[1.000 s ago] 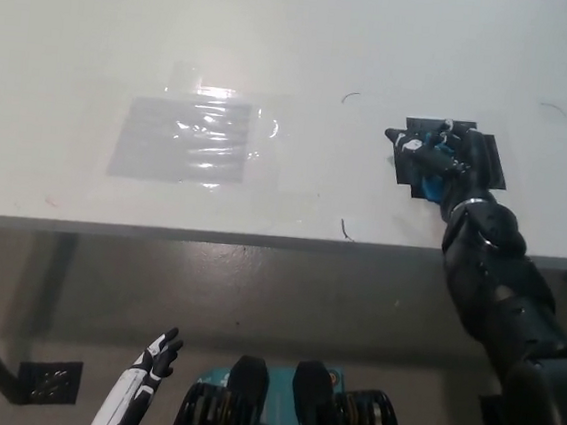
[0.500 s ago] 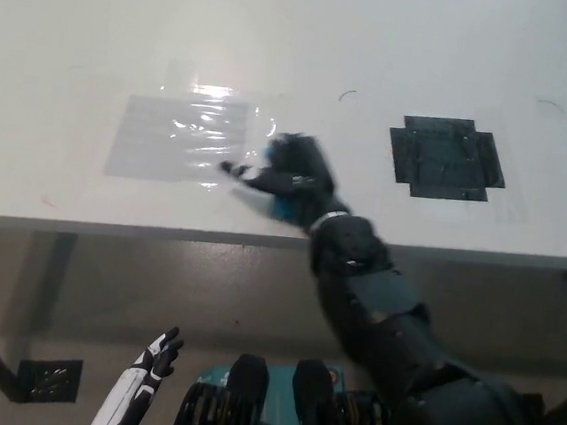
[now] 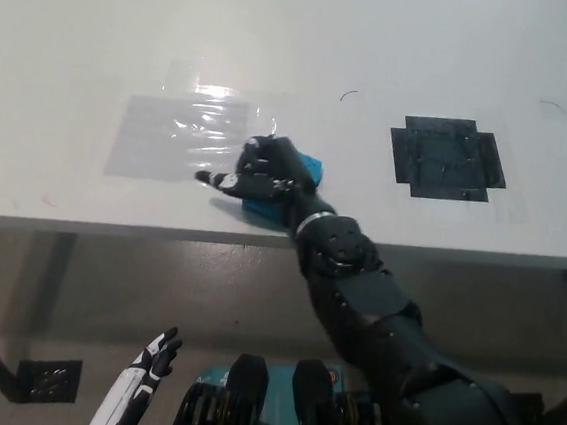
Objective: A soft sponge is kept on the balc marked spot on the table infront of the robot and it uses its right hand fist to press down on it and drrags it across the table in a back and forth manner twice to clean it
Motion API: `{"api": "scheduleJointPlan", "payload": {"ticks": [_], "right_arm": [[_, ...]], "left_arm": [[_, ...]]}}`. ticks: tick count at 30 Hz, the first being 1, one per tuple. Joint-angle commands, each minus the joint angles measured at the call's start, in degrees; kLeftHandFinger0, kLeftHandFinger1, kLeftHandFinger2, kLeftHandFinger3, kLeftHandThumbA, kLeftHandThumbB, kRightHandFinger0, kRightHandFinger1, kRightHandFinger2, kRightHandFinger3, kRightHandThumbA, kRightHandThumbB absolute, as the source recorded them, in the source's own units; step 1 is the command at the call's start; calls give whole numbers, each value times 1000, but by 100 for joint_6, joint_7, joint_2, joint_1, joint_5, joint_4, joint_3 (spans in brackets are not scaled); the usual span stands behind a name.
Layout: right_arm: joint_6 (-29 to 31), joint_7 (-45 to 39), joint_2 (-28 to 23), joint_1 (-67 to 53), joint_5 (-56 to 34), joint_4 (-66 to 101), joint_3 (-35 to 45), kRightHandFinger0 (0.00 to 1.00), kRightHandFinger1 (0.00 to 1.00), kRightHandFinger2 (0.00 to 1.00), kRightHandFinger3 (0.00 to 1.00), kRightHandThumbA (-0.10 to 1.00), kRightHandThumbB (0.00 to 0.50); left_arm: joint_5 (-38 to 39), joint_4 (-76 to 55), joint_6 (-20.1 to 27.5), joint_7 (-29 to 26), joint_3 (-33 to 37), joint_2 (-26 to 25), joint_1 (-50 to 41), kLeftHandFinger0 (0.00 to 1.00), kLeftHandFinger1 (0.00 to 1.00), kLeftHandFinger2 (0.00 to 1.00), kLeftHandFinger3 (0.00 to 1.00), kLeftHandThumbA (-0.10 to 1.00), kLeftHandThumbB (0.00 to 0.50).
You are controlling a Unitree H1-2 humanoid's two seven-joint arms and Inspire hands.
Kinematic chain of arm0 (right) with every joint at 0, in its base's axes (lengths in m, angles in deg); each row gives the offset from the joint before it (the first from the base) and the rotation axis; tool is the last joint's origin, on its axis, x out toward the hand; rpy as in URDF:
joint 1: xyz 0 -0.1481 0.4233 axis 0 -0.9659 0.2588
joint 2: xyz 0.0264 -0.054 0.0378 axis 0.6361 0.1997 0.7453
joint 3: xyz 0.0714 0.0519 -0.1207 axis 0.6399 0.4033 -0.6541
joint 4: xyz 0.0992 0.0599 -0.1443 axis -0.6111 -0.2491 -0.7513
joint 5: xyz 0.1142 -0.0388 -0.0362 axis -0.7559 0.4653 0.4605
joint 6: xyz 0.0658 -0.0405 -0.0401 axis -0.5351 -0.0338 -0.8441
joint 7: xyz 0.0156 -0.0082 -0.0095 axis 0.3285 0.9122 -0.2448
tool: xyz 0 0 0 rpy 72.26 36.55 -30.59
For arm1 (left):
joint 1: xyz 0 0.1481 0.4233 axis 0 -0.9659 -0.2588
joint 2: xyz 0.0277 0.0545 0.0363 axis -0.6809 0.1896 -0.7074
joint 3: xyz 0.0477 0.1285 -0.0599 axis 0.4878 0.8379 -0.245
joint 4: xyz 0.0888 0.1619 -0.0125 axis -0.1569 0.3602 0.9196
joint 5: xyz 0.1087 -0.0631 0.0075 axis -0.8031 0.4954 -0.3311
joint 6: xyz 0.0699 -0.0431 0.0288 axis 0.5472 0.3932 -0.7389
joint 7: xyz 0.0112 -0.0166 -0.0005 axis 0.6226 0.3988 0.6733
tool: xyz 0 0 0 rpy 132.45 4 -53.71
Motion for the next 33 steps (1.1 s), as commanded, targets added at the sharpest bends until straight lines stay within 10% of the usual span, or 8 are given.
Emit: {"api": "scheduleJointPlan", "payload": {"ticks": [1, 12, 28, 33], "right_arm": [[39, -30, -361, 151, -23, 68, 173, 0, 22, 192, 50, 1000, 131], [-145, -38, -1816, -162, -387, -379, 975, 0, 0, 0, 0, 1000, 159], [-160, -367, -3303, -1066, -1043, -338, 2255, 0, 0, 3, 24, 1000, 98], [-109, -416, -3498, -1129, -1049, -349, 2306, 0, 0, 24, 34, 1000, 146]], "left_arm": [[6, -130, 184, 56, -19, -57, 47, 1000, 1000, 1000, 1000, 1000, 119], [-10, -88, 227, 24, -24, -44, 71, 1000, 1000, 1000, 1000, 1000, 128], [-14, -112, 161, -2, -82, -59, 58, 1000, 1000, 1000, 1000, 1000, 80], [75, -84, 152, 16, -108, -32, 46, 1000, 1000, 1000, 1000, 1000, 76]]}}
